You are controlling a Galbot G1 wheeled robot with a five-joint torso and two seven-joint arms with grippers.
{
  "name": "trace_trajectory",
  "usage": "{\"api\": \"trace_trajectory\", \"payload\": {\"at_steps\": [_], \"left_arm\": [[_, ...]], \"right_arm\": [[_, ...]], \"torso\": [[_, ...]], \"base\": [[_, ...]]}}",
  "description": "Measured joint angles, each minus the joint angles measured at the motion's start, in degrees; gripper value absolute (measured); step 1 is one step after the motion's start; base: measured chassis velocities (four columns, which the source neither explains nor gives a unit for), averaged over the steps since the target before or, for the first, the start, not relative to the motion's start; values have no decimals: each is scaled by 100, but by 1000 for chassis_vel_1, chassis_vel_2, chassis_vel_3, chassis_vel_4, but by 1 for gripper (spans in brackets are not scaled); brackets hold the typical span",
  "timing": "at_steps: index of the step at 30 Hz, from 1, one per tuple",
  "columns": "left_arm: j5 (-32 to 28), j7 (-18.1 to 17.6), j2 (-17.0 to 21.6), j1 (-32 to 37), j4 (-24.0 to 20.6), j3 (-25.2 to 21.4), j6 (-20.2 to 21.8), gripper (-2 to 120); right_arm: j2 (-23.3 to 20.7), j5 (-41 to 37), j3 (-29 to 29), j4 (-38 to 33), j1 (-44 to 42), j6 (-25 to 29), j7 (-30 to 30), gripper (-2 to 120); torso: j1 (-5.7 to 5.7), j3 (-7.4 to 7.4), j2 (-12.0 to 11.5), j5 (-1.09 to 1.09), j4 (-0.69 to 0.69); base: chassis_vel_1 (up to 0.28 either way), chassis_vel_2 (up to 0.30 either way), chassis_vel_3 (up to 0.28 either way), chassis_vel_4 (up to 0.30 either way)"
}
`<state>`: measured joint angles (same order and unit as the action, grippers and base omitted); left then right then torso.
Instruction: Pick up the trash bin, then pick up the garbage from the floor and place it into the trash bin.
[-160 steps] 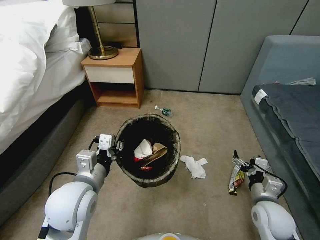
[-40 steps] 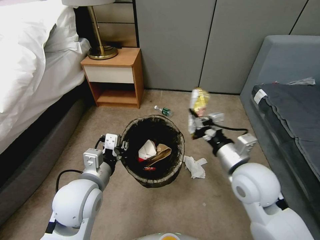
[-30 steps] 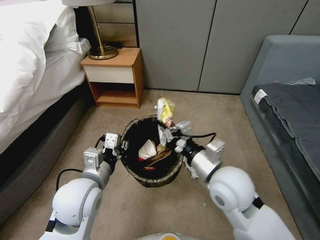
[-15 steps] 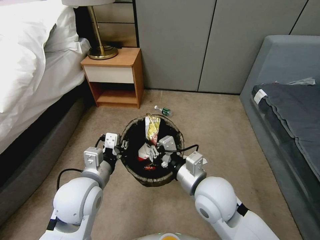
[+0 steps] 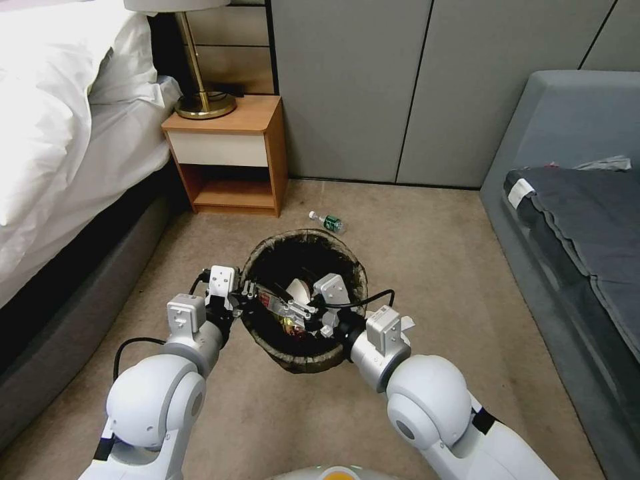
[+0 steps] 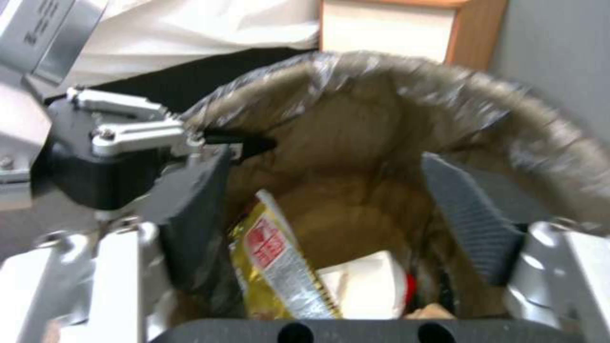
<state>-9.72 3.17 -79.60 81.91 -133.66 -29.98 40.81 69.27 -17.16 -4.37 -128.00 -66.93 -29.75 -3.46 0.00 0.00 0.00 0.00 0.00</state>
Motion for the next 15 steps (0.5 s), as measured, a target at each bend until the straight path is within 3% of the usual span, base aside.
{"api": "trace_trajectory", "payload": {"at_steps": [4,6,12,15], "left_arm": [[2,-2,-1,0,2,0,1,2],[3,-5,0,2,6,0,2,2],[4,-6,-1,6,7,-7,2,2],[4,-6,-16,32,7,-49,2,2]], "right_arm": [[-69,56,119,-131,0,-7,0,91],[-229,-18,449,-378,0,-9,38,99],[-457,-501,981,-750,15,36,42,100],[-555,-1066,1282,-879,40,467,-277,100]], "torso": [[0,0,0,0,0],[0,0,0,0,0],[0,0,0,0,-1],[0,0,0,0,0]], "base": [[0,0,0,0],[0,0,0,0],[0,0,0,0],[0,0,0,0]]}}
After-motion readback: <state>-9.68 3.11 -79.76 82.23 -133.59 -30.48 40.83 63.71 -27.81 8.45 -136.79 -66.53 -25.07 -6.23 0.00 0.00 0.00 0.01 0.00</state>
